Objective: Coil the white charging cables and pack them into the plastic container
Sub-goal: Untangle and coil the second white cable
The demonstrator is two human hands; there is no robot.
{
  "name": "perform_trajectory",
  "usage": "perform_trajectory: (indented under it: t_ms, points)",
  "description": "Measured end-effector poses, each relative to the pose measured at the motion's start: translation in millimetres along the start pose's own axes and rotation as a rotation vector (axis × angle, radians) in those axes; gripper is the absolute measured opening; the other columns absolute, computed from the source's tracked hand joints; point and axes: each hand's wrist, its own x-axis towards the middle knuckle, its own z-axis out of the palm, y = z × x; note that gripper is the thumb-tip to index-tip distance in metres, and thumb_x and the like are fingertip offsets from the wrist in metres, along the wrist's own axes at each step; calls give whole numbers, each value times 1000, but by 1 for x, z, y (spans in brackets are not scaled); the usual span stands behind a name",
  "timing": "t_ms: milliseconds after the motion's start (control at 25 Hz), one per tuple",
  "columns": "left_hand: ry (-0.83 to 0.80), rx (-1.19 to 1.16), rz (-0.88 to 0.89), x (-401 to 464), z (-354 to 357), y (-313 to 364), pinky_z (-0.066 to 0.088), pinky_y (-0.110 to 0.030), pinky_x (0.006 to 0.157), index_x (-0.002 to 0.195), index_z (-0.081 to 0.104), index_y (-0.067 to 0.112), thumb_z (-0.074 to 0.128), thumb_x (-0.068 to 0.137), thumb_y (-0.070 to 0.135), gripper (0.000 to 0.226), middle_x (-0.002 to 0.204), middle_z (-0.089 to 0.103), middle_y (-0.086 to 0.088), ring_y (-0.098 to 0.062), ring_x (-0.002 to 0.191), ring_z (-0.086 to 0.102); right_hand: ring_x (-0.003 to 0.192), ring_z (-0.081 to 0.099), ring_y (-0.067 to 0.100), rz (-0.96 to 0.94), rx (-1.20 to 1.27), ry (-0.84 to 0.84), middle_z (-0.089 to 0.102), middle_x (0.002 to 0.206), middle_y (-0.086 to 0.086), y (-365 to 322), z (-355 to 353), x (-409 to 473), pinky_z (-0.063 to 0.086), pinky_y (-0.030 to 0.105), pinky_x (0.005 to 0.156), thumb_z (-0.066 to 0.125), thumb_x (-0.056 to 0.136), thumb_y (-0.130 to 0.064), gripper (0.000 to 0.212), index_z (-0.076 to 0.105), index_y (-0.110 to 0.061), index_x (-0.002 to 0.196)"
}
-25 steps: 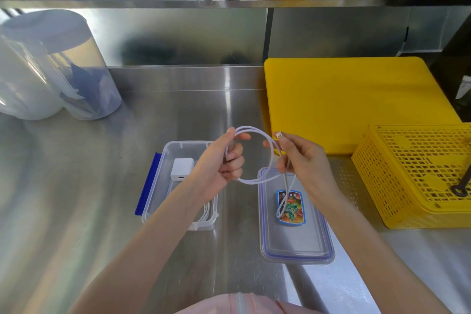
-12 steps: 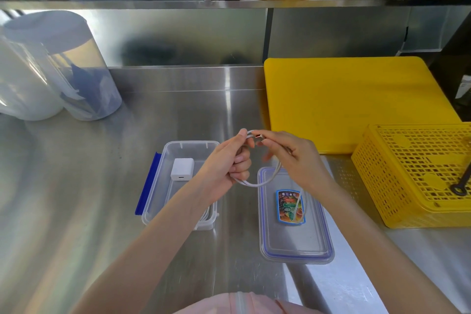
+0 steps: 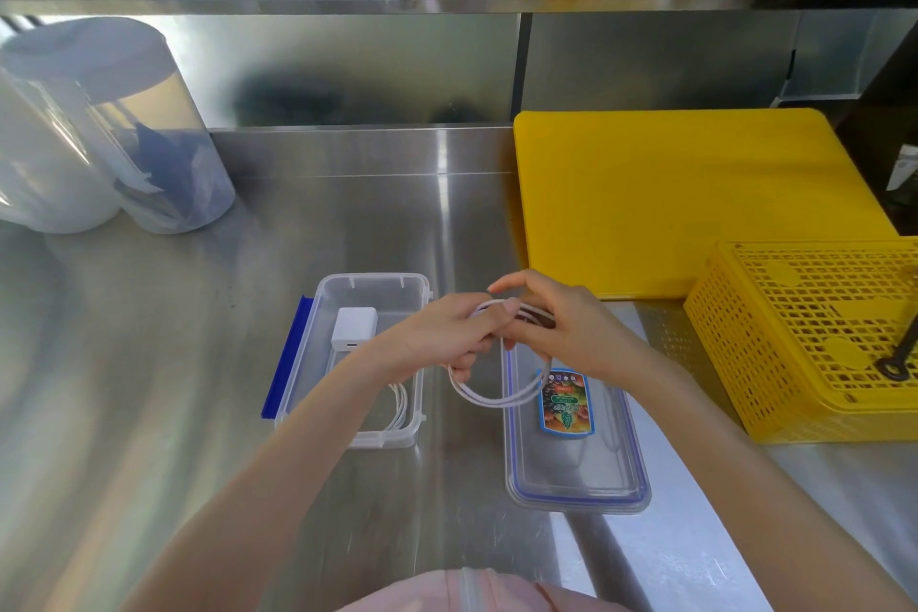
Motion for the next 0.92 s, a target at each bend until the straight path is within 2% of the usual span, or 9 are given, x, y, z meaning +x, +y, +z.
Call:
perform_trajectory:
  t_ms: [160, 280, 400, 520, 640, 760, 840, 920]
  points:
    - [129, -168, 54, -2, -7, 0, 28, -15, 38, 73, 40, 16, 36, 95, 36, 30, 42, 29, 14, -4, 36, 22, 66, 59, -3, -32, 188, 70, 62, 74, -15, 0, -3, -2, 47, 9, 60, 52, 88, -21, 17, 52, -35, 97]
    - [79, -277, 74, -5, -10, -2, 37, -17, 42, 69, 39, 16, 36, 95, 33, 32, 47, 35, 10, -6, 38, 28, 60, 61, 2, 38, 413, 102, 64, 60, -10, -1, -6, -2, 52, 14, 63, 38, 94, -14, 25, 58, -29, 94]
    - [7, -374, 57, -7, -8, -3, 45, -18, 46, 75, 47, 14, 36, 96, 29, 27, 50, 46, 8, -6, 38, 36, 53, 55, 3, 39, 385, 98, 60, 55, -11, -3, -6, -1, 50, 17, 58, 36, 95, -15, 28, 59, -31, 93]
    - [39, -527, 86, -6, -8, -4, 44, -18, 44, 78, 50, 13, 35, 97, 23, 26, 50, 50, 9, -4, 36, 36, 60, 59, 3, 47, 419, 120, 63, 63, -13, -4, -5, -1, 52, 19, 63, 35, 95, -12, 34, 59, -36, 96]
    - [88, -630, 126, -4, -8, -2, 40, -17, 42, 74, 47, 13, 34, 97, 21, 28, 51, 49, 8, -4, 36, 33, 66, 67, 7, 122, 705, 184, 71, 79, -5, -5, -6, -2, 55, 19, 66, 32, 95, -5, 37, 63, -26, 98]
    - [202, -591, 136, -2, -5, -3, 37, -16, 41, 76, 45, 12, 34, 97, 21, 26, 55, 45, 6, -3, 36, 30, 68, 67, 6, 100, 661, 186, 69, 86, -5, -8, -4, -1, 56, 19, 67, 35, 94, -8, 33, 59, -30, 99]
    - [239, -576, 153, 0, -2, -5, 37, -16, 41, 78, 44, 11, 33, 98, 22, 25, 56, 44, 5, -4, 37, 30, 61, 64, 3, 79, 570, 201, 68, 82, -10, -11, -3, -1, 56, 18, 65, 45, 91, -11, 28, 56, -35, 101]
    - [242, -569, 161, 0, -2, -7, 40, -17, 43, 82, 46, 10, 34, 97, 21, 22, 55, 47, 6, -4, 38, 33, 54, 58, 2, 58, 514, 230, 66, 76, -8, -10, -3, 0, 53, 15, 59, 49, 88, -8, 30, 55, -34, 103]
